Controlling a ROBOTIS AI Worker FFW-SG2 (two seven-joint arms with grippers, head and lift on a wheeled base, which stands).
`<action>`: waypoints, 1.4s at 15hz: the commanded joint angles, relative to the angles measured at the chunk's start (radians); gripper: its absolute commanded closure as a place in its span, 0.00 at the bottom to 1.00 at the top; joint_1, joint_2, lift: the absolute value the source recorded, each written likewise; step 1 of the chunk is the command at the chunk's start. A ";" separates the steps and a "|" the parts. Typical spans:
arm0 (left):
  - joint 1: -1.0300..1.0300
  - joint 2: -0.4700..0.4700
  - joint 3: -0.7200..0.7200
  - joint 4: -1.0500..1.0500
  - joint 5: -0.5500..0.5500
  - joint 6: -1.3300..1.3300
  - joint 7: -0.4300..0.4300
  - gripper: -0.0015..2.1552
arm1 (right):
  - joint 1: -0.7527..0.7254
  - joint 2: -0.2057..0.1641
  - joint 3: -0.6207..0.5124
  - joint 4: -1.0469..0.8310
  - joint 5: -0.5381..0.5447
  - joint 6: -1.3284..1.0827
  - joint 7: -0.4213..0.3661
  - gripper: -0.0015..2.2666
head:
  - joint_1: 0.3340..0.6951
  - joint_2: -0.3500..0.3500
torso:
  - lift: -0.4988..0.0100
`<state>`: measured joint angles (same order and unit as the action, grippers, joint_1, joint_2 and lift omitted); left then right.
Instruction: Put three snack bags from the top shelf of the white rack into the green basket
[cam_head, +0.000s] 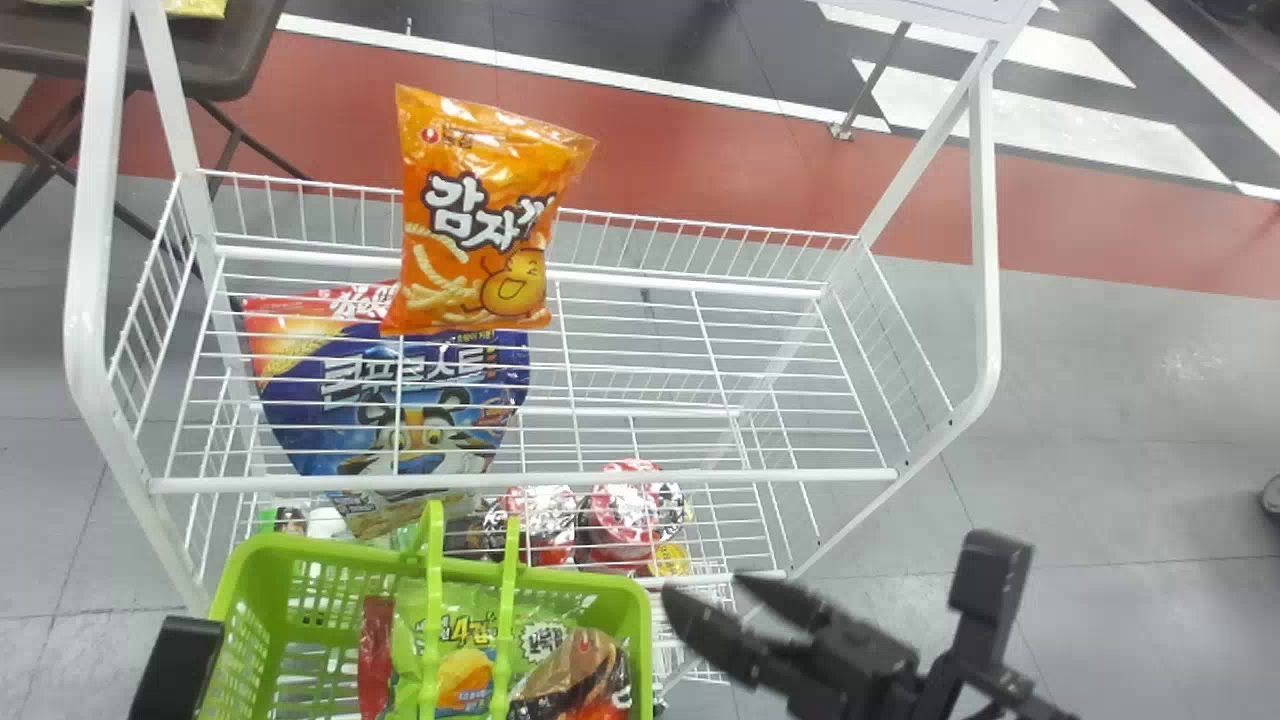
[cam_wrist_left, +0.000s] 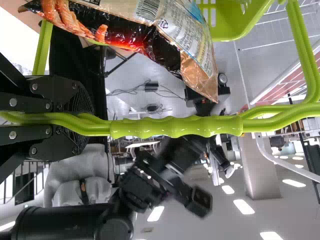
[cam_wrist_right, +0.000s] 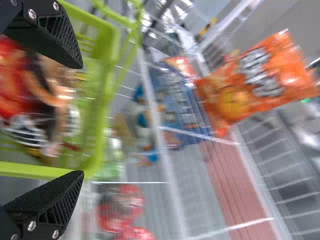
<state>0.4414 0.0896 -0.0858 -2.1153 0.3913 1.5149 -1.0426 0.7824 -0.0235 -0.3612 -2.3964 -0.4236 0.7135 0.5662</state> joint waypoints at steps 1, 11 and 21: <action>0.011 -0.001 0.001 0.001 0.005 0.000 0.007 0.98 | -0.002 0.007 0.058 -0.017 0.068 -0.300 -0.037 0.02 | 1.00 0.00 | 0.98; 0.076 -0.002 0.044 -0.002 0.044 0.006 0.026 0.98 | -0.009 0.014 0.311 0.082 0.310 -0.723 -0.324 0.02 | 1.00 0.00 | 0.98; 0.076 -0.001 0.052 -0.002 0.044 0.006 0.029 0.98 | 0.020 0.022 0.301 0.043 0.263 -0.637 -0.335 0.02 | 1.00 0.00 | 0.98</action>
<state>0.5171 0.0878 -0.0351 -2.1171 0.4352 1.5211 -1.0135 0.8019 -0.0036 -0.0570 -2.3538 -0.1568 0.0797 0.2316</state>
